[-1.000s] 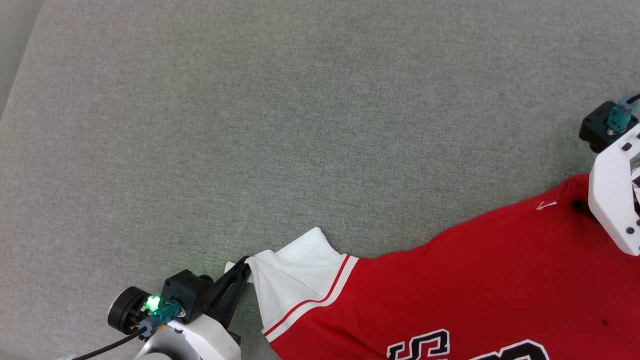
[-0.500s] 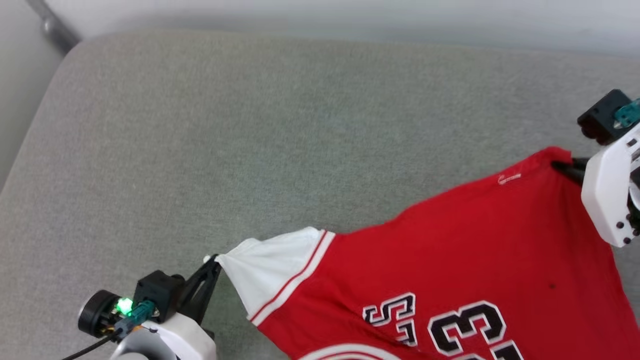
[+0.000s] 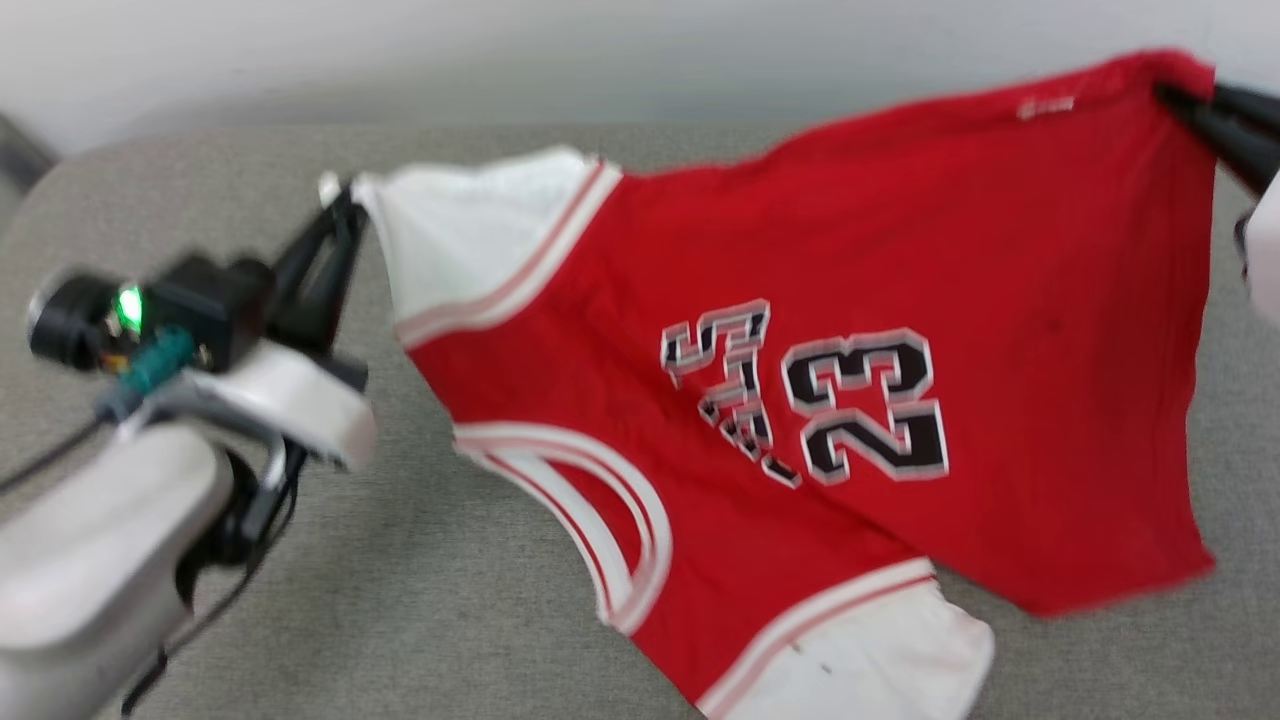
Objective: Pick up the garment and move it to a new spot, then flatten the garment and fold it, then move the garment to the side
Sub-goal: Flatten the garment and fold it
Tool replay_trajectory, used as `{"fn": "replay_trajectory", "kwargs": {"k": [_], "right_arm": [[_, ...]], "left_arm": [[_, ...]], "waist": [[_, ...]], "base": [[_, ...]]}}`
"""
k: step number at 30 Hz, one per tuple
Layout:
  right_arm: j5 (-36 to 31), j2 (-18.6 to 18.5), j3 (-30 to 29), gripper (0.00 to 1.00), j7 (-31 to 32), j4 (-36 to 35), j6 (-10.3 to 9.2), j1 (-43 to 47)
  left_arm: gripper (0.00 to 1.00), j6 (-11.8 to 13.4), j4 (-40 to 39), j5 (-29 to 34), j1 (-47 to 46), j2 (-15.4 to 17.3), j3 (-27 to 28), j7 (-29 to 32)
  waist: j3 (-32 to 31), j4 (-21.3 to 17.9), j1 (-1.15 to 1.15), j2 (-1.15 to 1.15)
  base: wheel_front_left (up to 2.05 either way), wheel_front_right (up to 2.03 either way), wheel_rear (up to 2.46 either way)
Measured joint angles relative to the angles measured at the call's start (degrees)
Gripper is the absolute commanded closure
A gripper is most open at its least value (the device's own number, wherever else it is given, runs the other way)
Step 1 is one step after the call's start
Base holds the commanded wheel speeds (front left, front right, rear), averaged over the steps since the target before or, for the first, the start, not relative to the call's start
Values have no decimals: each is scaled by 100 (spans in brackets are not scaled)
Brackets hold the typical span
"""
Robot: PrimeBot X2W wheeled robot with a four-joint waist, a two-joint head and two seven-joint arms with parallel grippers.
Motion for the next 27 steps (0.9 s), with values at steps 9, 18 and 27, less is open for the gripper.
{"fn": "replay_trajectory", "kwargs": {"k": [9, 18, 27], "right_arm": [[-855, 653, -560, 100, -134, 158, 1, -1601], [-1664, 1268, -728, 100, -387, 1087, 0, -3453], [-2064, 1619, -588, 100, -855, 2007, 0, -5054]], "left_arm": [[100, -479, 468, 481, -2212, -91, 422, 460], [100, -1009, 1363, 934, -4494, -423, 738, 745], [100, -1500, 2354, 1224, -6460, -736, 911, 871]], "waist": [[824, -251, 0, 0], [1743, -387, 1, 0], [2275, -386, 1, 0]], "base": [[0, 0, 0], [0, 0, 0], [0, 0, 0]]}}
